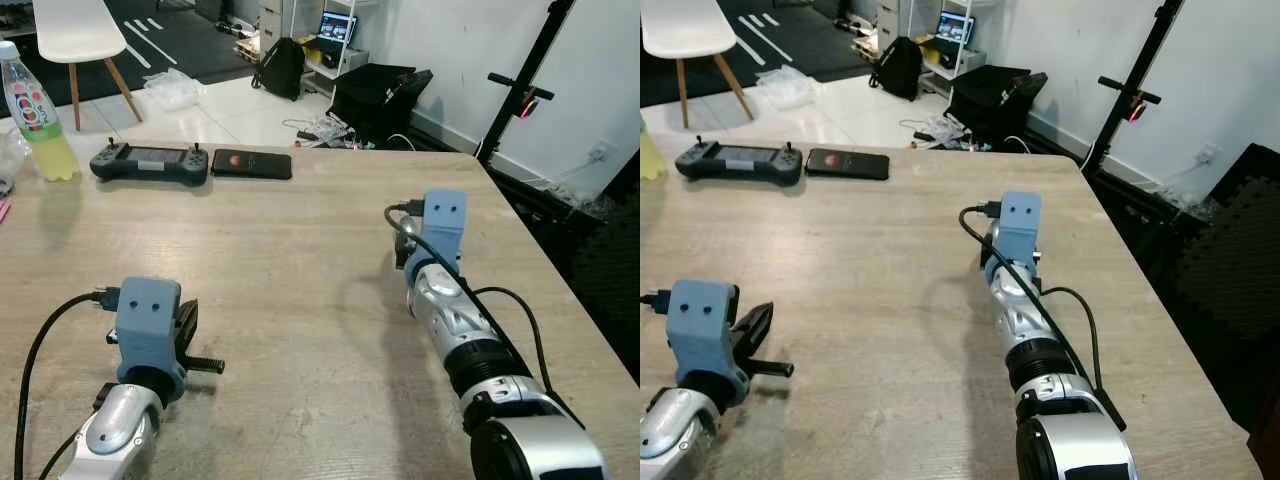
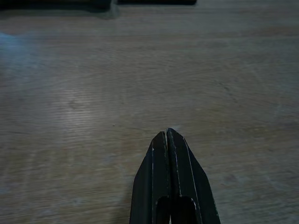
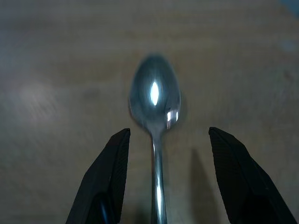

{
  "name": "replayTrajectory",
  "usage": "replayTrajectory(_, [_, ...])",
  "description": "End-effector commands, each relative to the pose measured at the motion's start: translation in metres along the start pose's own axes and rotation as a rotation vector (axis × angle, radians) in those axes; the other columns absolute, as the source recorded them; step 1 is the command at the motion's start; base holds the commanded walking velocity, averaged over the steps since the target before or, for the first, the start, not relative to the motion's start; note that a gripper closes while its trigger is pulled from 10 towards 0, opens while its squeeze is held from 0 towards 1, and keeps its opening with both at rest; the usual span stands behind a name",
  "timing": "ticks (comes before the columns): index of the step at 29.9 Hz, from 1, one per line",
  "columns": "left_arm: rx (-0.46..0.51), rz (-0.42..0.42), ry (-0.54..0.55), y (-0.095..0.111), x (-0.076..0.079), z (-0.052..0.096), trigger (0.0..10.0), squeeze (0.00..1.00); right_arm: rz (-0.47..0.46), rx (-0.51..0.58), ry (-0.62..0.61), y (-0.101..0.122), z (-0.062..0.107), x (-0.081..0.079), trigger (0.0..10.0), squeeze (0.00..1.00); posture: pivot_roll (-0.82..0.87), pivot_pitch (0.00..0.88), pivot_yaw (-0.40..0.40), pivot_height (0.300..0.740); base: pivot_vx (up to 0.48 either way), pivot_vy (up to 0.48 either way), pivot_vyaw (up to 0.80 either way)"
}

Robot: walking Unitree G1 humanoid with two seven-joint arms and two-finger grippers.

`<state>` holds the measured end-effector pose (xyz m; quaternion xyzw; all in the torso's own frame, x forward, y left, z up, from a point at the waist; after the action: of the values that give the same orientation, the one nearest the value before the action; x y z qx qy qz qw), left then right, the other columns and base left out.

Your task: Setting the table

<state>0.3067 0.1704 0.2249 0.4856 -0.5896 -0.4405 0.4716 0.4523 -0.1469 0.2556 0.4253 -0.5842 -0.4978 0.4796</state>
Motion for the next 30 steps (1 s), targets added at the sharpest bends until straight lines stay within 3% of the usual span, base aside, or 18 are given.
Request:
replayTrajectory(1, [-0.011, -0.004, 0.004, -0.003, 0.000, 0.002, 10.0, 0.00, 0.004, -0.041, -0.008, -0.013, 0.000, 0.003, 10.0, 0.00, 0.19, 0.305, -0.073, 0.740, 0.000, 0.000, 0.00])
replayTrajectory(8, [-0.013, -0.009, 0.006, -0.002, -0.001, 0.003, 10.0, 0.00, -0.002, -0.068, -0.004, -0.021, 0.000, 0.002, 10.0, 0.00, 0.20, 0.312, -0.069, 0.740, 0.000, 0.000, 0.00])
replayTrajectory(10, [-0.014, -0.013, 0.008, -0.001, -0.001, 0.004, 10.0, 0.00, 0.002, -0.080, 0.022, -0.025, 0.000, -0.001, 0.0, 0.00, 0.20, 0.314, -0.068, 0.740, 0.000, 0.000, 0.00])
replayTrajectory(25, [-0.010, -0.008, 0.010, -0.001, 0.000, 0.001, 10.0, 0.00, -0.068, -0.101, 0.056, -0.030, -0.001, 0.003, 0.0, 0.00, 0.18, 0.302, -0.070, 0.740, 0.000, 0.000, 0.00])
replayTrajectory(30, [-0.012, -0.003, 0.007, -0.003, 0.002, 0.001, 10.0, 0.00, -0.084, -0.062, 0.057, -0.019, -0.003, 0.009, 0.0, 0.00, 0.18, 0.294, -0.077, 0.740, 0.000, 0.000, 0.00])
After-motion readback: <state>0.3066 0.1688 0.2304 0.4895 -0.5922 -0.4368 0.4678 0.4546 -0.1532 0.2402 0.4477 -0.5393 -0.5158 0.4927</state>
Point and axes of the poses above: a point about 5 cm out from each wrist's last joint towards the gripper, its own z axis pointing back from the gripper into the wrist, its own y axis along the axis of the wrist's last joint, x = y × z, the point moved 3 cm from there along -z, pointing out of the wrist towards the gripper, and after that the axes turned 10 degrees about z, right-handed, at the moved point
